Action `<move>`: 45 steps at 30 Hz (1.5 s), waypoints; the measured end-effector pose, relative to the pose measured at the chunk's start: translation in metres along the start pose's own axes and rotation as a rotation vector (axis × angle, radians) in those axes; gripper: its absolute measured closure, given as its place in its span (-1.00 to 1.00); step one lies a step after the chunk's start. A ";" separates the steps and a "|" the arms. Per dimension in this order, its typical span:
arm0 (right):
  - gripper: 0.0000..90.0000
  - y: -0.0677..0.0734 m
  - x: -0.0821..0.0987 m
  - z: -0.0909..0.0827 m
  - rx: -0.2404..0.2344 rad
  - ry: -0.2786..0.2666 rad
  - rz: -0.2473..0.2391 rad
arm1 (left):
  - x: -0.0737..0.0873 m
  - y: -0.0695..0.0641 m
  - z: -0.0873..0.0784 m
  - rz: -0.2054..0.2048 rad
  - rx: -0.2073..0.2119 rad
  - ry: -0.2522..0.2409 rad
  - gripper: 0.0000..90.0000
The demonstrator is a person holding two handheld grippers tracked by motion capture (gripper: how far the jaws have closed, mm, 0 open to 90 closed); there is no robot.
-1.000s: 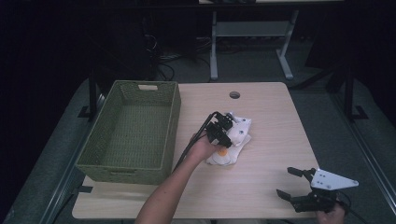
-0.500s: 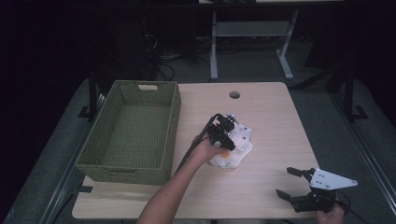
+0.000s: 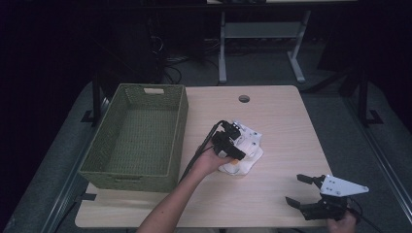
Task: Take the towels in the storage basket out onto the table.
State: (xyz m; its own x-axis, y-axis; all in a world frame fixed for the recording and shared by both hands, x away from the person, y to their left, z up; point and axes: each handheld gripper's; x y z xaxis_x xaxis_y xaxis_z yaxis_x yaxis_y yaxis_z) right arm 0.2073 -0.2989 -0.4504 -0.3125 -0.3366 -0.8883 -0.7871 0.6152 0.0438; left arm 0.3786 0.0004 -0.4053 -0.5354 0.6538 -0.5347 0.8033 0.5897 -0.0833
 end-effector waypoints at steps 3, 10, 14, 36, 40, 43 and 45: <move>-0.69 0.000 0.001 0.001 0.001 0.005 0.005 | 0.003 0.001 -0.005 0.002 -0.011 -0.018 -0.27; -0.69 -0.001 0.002 0.003 0.006 0.010 0.008 | 0.014 0.004 -0.012 -0.008 -0.003 -0.047 -0.26; -0.69 -0.003 0.004 0.003 0.012 0.020 0.011 | 0.020 0.003 -0.015 -0.003 -0.002 -0.059 -0.27; -0.69 -0.006 0.007 0.004 0.025 0.030 0.032 | 0.051 -0.003 -0.029 -0.004 0.013 -0.117 -0.39; -0.69 -0.006 0.007 0.003 0.028 0.027 0.036 | 0.058 -0.006 -0.034 -0.005 0.022 -0.134 -0.40; -0.69 -0.006 0.008 0.003 0.028 0.027 0.037 | 0.064 -0.008 -0.035 0.007 0.005 -0.138 -0.40; -0.69 -0.006 0.008 0.003 0.030 0.027 0.037 | 0.068 -0.009 -0.035 0.018 -0.016 -0.131 -0.39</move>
State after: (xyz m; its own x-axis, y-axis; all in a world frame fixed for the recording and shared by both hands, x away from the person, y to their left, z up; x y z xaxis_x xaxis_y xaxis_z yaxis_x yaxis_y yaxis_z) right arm 0.2113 -0.3028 -0.4590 -0.3555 -0.3325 -0.8735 -0.7589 0.6483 0.0620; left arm 0.3257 0.0568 -0.4114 -0.4813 0.5973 -0.6416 0.8076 0.5867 -0.0596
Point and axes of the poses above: each handheld gripper's, and its own axes: z roughly forward along the jaws, x roughly out of its underside, y roughly to its left, and after that the axes turned 1 degree about -x, right-handed
